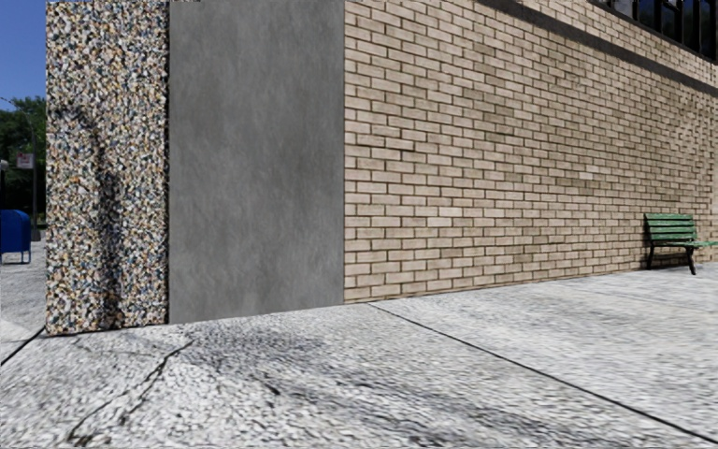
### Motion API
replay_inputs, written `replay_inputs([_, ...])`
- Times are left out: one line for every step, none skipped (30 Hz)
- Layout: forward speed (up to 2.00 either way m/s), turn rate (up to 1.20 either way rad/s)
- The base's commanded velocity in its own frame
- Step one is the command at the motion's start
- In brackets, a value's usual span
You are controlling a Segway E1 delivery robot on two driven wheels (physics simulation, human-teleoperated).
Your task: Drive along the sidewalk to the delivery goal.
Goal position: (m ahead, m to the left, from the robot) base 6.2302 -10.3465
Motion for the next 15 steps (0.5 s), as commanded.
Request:
replay_inputs([1.56,-0.28])
replay_inputs([1.56,-0.22])
replay_inputs([1.56,-0.21])
replay_inputs([1.56,-0.24])
replay_inputs([1.56,-0.45])
replay_inputs([1.56,-0.70])
replay_inputs([1.56,-0.97])
replay_inputs([1.56,-1.13])
replay_inputs([1.56,-1.13])
replay_inputs([1.56,-1.17])
replay_inputs([1.56,-1.18])
replay_inputs([1.56,-0.96])
replay_inputs([1.56,-0.82])
replay_inputs([1.56,-0.88])
replay_inputs([1.56,-1.10])
